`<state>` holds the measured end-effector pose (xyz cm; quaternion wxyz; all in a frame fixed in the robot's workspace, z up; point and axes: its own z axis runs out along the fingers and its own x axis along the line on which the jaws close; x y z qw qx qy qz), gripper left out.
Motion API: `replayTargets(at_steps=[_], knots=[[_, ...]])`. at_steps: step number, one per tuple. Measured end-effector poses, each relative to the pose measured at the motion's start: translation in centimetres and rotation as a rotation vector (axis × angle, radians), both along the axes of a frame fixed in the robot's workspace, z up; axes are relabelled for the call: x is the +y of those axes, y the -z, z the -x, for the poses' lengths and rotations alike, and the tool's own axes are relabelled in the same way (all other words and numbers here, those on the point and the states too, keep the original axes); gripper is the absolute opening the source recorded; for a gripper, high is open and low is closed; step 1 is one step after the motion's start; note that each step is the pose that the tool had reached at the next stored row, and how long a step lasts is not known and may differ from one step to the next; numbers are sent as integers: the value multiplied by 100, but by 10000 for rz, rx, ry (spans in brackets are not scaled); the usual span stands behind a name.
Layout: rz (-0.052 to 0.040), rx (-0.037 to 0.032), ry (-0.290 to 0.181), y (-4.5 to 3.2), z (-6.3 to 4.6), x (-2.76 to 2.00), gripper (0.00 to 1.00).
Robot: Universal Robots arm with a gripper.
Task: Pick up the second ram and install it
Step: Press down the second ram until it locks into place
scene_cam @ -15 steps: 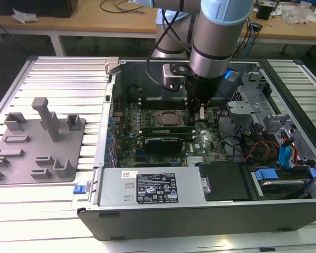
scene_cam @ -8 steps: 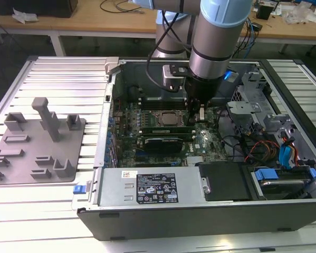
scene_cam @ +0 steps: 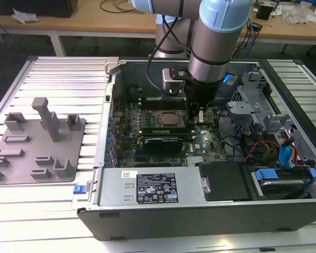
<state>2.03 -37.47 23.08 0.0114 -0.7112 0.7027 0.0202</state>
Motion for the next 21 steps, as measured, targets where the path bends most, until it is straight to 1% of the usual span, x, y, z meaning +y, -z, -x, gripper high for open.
replayTargets(at_steps=[3, 6, 7, 9, 10, 11, 13, 16, 17, 19, 20, 21], knots=[[2, 0, 0, 13, 0, 0, 8], [-7, -1, 1, 8, 0, 1, 8], [-12, -3, 1, -30, 0, 2, 8], [0, -1, 2, -81, 0, 0, 8], [3, -1, 0, -123, 0, 0, 8], [5, 0, 0, -141, 0, 0, 8], [5, -2, 1, -145, 5, 0, 8], [5, 0, 1, -144, 101, 0, 8], [5, -1, 0, -144, 168, 0, 8], [6, 0, -1, -144, 260, 1, 8], [6, 0, 1, -144, 360, 3, 8], [4, -1, 0, -143, 413, 3, 8]])
